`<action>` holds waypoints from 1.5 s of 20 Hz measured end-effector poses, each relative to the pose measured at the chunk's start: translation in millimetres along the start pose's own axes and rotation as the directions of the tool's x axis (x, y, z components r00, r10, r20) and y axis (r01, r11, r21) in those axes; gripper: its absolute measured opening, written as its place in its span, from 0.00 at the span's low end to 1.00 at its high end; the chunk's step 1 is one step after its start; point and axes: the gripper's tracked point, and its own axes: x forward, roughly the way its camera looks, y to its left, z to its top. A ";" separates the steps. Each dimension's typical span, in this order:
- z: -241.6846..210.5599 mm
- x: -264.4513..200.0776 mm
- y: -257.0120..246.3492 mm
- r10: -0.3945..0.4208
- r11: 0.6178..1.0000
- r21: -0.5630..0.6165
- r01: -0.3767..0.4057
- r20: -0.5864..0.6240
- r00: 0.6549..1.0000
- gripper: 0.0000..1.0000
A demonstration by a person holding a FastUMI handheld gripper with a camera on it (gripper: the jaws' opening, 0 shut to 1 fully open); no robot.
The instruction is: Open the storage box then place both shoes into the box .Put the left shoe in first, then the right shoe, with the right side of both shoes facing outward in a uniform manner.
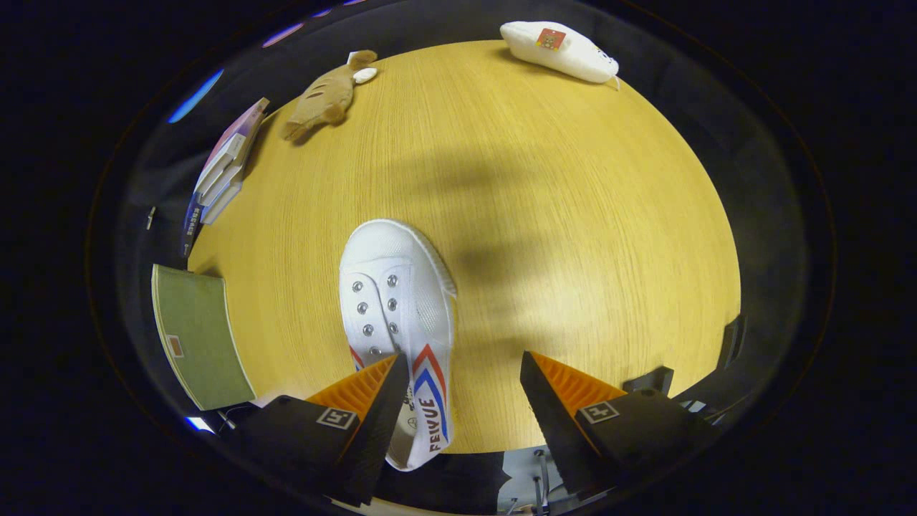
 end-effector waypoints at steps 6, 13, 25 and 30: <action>-1.9 15.5 23.1 0.072 0.995 -0.063 -0.076 -0.060 0.996 0.95; -0.4 20.2 19.1 0.107 0.985 -0.122 -0.122 -0.119 0.987 0.34; 13.8 -40.4 47.5 0.383 0.923 0.070 -0.377 -0.095 0.919 0.13; 18.9 -94.7 103.1 0.431 0.902 0.047 -0.429 -0.022 0.902 0.13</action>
